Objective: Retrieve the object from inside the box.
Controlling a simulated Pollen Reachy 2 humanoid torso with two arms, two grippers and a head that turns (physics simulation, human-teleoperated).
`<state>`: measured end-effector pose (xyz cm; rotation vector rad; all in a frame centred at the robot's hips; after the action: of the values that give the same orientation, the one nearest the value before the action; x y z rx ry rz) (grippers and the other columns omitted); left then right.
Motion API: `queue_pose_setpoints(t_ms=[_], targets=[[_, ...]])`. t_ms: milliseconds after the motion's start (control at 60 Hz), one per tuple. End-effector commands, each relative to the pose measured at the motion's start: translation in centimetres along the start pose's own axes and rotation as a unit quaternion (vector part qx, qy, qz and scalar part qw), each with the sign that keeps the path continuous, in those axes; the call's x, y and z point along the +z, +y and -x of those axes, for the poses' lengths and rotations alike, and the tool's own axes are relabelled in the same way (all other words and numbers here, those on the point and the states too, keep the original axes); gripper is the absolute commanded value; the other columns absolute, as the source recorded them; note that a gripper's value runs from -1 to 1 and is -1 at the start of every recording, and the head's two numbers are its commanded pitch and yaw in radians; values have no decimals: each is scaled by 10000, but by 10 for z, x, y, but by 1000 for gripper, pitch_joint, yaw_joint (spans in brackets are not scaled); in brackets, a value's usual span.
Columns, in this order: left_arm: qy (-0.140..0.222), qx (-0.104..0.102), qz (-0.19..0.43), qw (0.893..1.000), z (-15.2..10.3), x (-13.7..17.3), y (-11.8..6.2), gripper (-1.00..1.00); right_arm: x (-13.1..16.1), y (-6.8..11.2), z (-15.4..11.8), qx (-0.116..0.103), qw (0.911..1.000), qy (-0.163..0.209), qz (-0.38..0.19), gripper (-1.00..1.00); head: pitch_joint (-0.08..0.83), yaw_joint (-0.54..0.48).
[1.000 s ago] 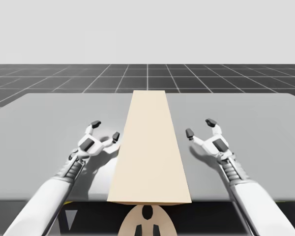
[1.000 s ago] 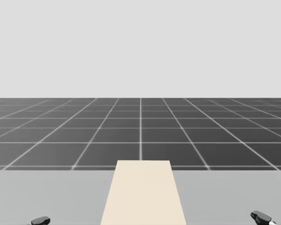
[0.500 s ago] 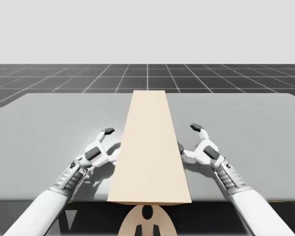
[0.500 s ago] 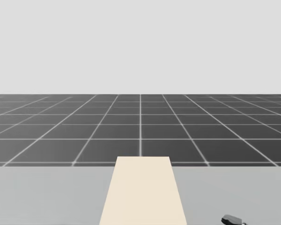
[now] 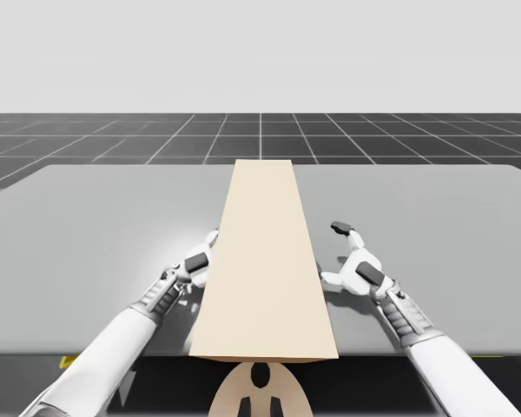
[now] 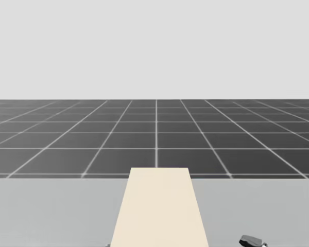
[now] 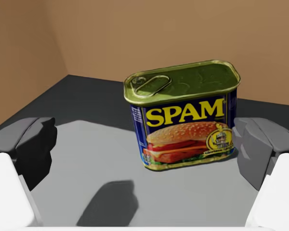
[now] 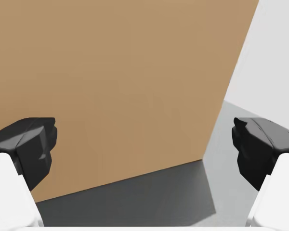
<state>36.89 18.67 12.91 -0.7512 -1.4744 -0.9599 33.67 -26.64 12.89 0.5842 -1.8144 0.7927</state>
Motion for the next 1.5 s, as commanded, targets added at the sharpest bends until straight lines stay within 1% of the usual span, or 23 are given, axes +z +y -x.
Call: queue_pose_setpoints(t_ms=[17, 117, 167, 200, 333, 450, 550, 633, 650, 667, 683, 700, 717, 750, 800, 850, 900, 950, 1033, 1067, 1167, 1233, 1500], targets=[[32, 83, 355, 9993, 11, -26, 3, -1000, 0, 2, -2, 79, 9999, -40, -78, -1000, 79, 7], [74, 133, 485, 9987, 19, -36, 7, -1000, 0, 3, -2, 102, 9999, -53, -105, -1000, 86, -1], [109, 102, 566, 9983, 22, -42, 8, -1000, -1, 3, -2, 122, 9999, -50, -111, -1000, 92, -5], [132, 154, 630, 9978, 22, -47, 6, -1000, -1, 4, -2, 135, 9998, -42, -122, -1000, 97, -6], [151, 164, 850, 9961, 22, -63, -1, -1000, -1, 5, -1, 169, 9997, -19, -156, -1000, 105, -2], [184, 159, 935, 9953, 23, -74, 0, -1000, 0, 5, -2, 174, 9997, -31, -168, -1000, 106, -1], [193, 251, 974, 9947, 25, -82, 3, -1000, 0, 5, -3, 197, 9996, -38, -182, -1000, 108, -10], [239, 309, 1086, 9933, 27, -84, 2, -1000, 0, 5, -3, 210, 9996, -32, -187, -1000, 109, -14], [231, 294, 1068, 9936, 28, -83, 2, -904, 0, 5, -3, 217, 9996, -31, -187, -1000, 110, -14], [223, 292, 1058, 9937, 28, -83, 2, -559, 0, 5, -3, 222, 9996, -28, -188, -1000, 110, -13], [239, 303, 1089, 9933, 29, -83, 1, 730, 0, 5, -3, 230, 9996, -25, -188, -1000, 111, -13], [240, 306, 1118, 9930, 30, -82, 1, 780, 0, 5, -3, 231, 9996, -25, -188, -1000, 111, -13], [242, 321, 1135, 9927, 30, -82, 0, 913, 0, 5, -3, 232, 9996, -26, -188, -1000, 110, -13], [234, 368, 1171, 9922, 30, -80, 0, 970, 1, 5, -4, 238, 9995, -31, -191, -1000, 110, -14], [241, 390, 1217, 9915, 29, -75, 0, 1000, 1, 5, -4, 236, 9995, -41, -195, -1000, 109, -14], [247, 468, 1229, 9910, 29, -70, 0, 1000, 1, 6, -4, 245, 9995, -44, -206, -1000, 107, -13], [263, 421, 1195, 9916, 29, -61, 2, 1000, 1, 6, -4, 249, 9994, -42, -219, -1000, 106, -12], [280, 438, 1142, 9921, 29, -52, 5, 1000, 2, 6, -4, 243, 9994, -44, -223, -1000, 105, -13], [273, 395, 924, 9946, 27, -27, 15, 1000, 2, 5, -4, 242, 9994, -40, -227, -1000, 103, -11], [268, 334, 806, 9958, 24, -14, 20, 1000, 2, 5, -4, 247, 9994, -31, -230, -1000, 102, -9], [229, 281, 578, 9977, 18, 12, 28, 1000, 2, 5, -3, 254, 9994, -19, -231, -1000, 101, -5], [194, 216, 362, 9989, 11, 36, 35, 1000, 3, 4, -4, 251, 9994, -20, -222, -1000, 98, -4], [82, -87, -199, 9997, -12, 99, 42, 1000, 4, 2, -5, 261, 9995, -29, -195, -1000, 87, 1]])
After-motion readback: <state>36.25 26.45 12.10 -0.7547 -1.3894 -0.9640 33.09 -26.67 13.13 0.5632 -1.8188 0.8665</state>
